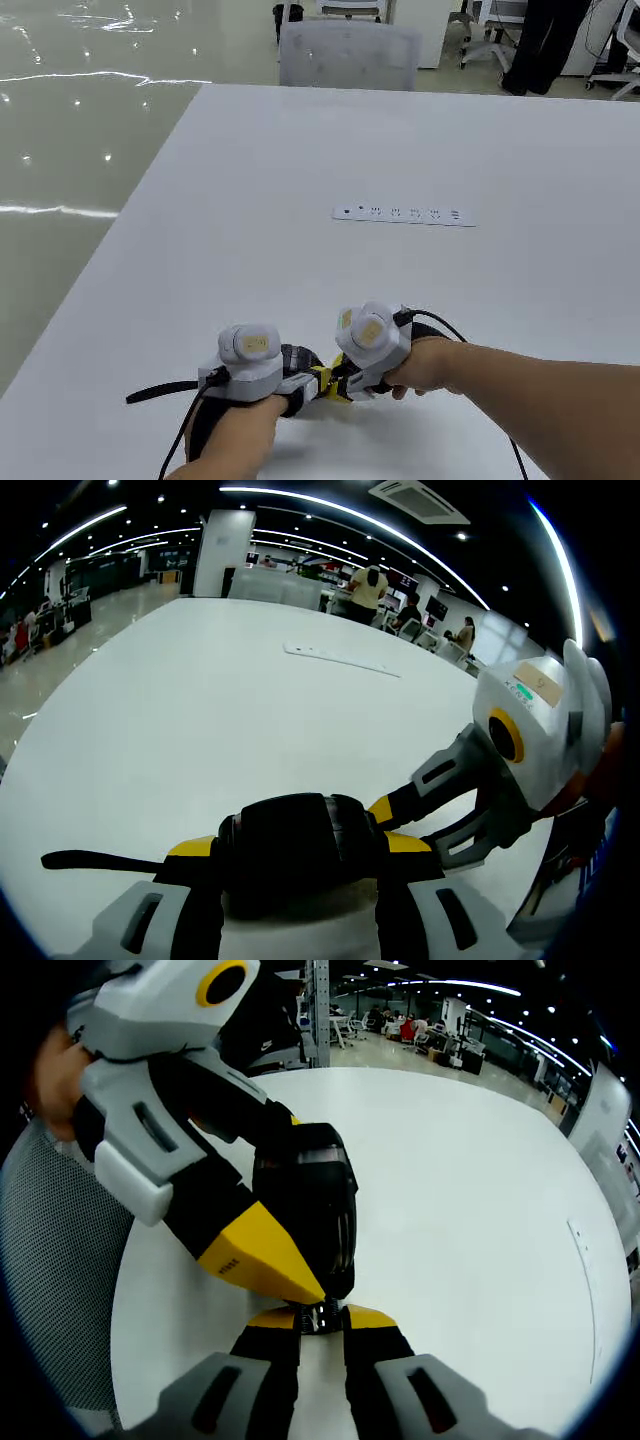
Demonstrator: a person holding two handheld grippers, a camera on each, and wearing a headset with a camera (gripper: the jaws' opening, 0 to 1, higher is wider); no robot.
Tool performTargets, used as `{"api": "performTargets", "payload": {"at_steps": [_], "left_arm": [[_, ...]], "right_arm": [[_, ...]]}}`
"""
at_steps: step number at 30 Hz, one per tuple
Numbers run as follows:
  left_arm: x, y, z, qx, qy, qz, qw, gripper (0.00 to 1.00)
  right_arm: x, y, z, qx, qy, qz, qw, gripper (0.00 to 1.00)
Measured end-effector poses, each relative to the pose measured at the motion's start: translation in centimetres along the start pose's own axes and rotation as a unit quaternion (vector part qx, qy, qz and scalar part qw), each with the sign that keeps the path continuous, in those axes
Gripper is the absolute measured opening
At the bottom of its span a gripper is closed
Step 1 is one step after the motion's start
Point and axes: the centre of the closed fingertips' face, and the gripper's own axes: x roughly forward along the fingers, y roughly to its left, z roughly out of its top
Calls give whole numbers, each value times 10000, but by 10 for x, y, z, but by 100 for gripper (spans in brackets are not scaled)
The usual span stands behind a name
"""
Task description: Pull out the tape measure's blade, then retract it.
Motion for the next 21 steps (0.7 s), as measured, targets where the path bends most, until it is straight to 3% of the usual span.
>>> {"api": "performTargets", "payload": {"at_steps": [21], "left_arm": [[1,1,0,-10,8,-15,10000,58]], "right_arm": [[2,-1,1,115,-41,6,9999,14]]}}
